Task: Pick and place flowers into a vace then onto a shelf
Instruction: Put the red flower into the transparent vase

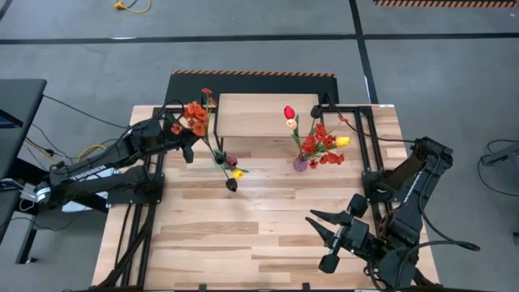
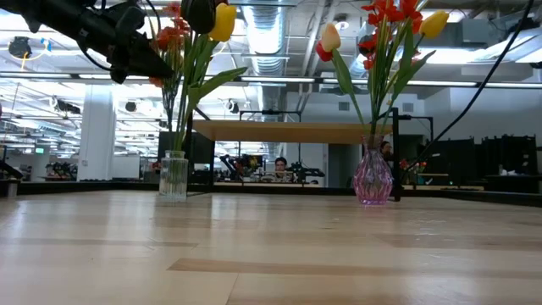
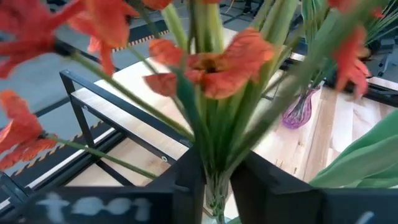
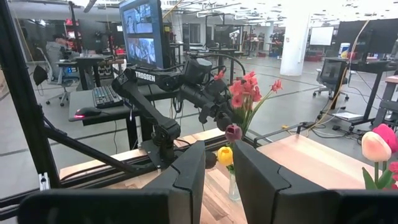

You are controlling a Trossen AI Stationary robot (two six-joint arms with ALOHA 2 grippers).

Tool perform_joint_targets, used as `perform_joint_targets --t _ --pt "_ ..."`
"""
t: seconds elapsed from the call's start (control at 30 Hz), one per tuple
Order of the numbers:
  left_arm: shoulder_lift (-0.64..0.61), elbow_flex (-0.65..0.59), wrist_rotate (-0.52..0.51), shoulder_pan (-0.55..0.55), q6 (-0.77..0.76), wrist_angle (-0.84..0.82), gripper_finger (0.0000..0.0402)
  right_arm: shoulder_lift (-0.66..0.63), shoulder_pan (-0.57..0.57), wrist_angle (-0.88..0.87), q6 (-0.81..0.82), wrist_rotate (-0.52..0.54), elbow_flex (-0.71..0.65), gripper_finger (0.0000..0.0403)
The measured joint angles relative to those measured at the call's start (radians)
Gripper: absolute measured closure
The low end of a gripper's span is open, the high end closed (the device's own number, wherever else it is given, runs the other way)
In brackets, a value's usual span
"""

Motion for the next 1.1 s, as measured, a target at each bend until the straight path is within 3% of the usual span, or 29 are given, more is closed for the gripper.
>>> perform_joint_targets --t 0.27,0.5,1.1 --pt "0.000 0.000 -0.006 0.000 -0.011 -0.025 0.0271 0.000 0.000 0.001 0.000 0.000 0.000 0.0326" --pt "0.000 0.000 0.005 0.000 -0.029 -0.047 0.0229 0.000 0.000 0.001 0.001 0.000 0.000 0.0326" --pt "-0.006 0.036 0.045 0.000 -0.064 -0.170 0.0219 0.000 0.000 0.003 0.001 0.000 0.000 0.0326"
